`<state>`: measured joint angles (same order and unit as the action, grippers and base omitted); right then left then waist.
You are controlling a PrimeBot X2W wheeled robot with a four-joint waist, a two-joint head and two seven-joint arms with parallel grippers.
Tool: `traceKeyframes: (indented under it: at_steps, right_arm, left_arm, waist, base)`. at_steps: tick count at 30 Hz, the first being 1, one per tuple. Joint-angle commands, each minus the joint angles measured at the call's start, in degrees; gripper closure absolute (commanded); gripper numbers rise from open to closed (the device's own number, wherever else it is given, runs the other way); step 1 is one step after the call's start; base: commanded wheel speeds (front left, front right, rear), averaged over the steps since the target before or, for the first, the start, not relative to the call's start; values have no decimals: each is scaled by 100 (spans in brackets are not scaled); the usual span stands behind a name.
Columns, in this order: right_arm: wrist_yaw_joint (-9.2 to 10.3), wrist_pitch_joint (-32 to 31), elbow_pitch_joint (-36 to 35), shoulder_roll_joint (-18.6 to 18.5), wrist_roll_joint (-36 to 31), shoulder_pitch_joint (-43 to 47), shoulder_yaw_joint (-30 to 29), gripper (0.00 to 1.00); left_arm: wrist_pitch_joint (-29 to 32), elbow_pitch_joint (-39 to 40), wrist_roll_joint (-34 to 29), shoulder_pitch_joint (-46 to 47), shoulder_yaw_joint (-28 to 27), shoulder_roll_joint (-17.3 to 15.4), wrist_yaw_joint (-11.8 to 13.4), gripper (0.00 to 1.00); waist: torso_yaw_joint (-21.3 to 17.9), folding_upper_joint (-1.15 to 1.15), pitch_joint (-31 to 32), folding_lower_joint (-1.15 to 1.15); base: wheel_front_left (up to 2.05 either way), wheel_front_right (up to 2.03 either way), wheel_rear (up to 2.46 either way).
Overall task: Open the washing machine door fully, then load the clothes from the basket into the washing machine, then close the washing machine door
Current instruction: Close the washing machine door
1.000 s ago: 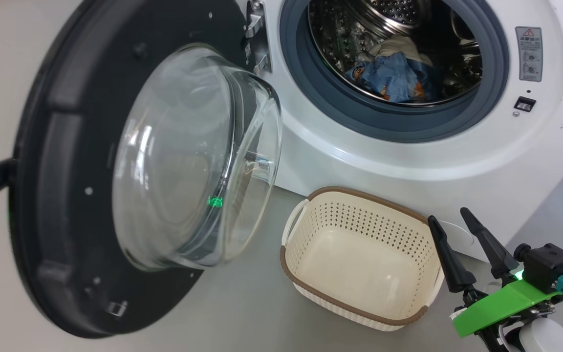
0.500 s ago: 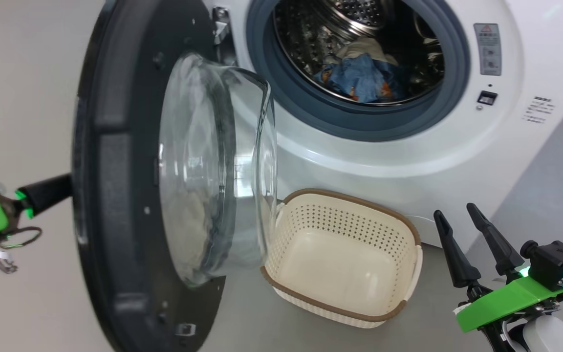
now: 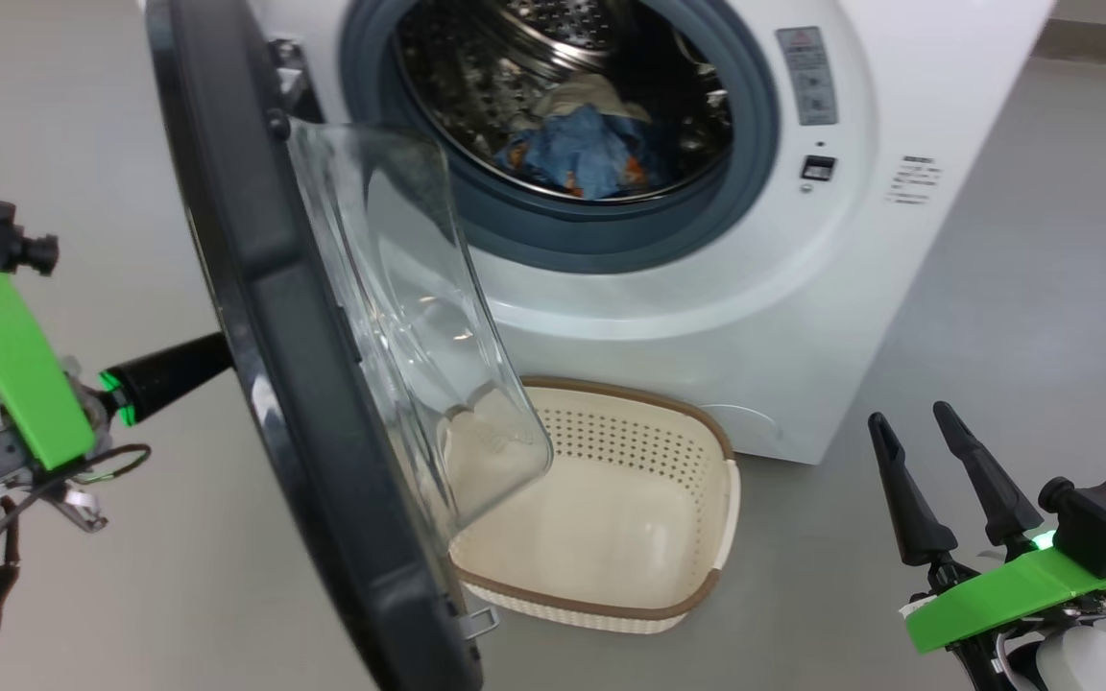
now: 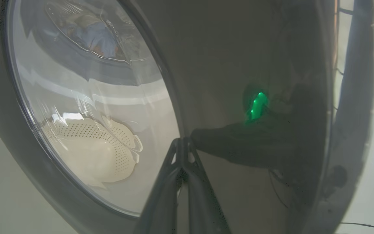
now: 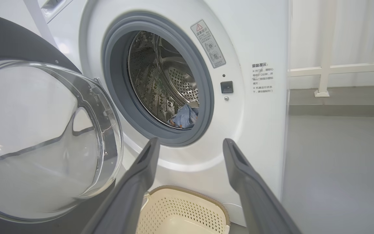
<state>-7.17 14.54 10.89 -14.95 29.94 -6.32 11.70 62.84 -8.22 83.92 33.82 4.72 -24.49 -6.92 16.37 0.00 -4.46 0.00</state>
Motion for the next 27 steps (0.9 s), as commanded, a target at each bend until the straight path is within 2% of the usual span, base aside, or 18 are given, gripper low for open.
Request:
traceKeyframes:
  at_steps: [1, 16, 27]
  right_arm:
    - [-32, 46, -155, -60, -74, -26, 61, 0]
    - [-32, 46, -198, 0, -92, -36, -19, 0]
    - [-32, 46, -201, 17, -85, 44, -78, 0]
  left_arm:
    - [-78, 186, -38, 237, -157, -139, 5, 100]
    - [-672, 77, -516, 361, -157, 55, 204, 100]
    - [-914, 2, -663, 294, -199, 105, 241, 100]
  waist:
    - [-305, 0, 14, 0]
    - [-1557, 0, -47, 0]
    - [-1969, 0, -34, 0]
  base:
    - [0, 0, 0]
    - [0, 0, 0]
    - [0, 0, 0]
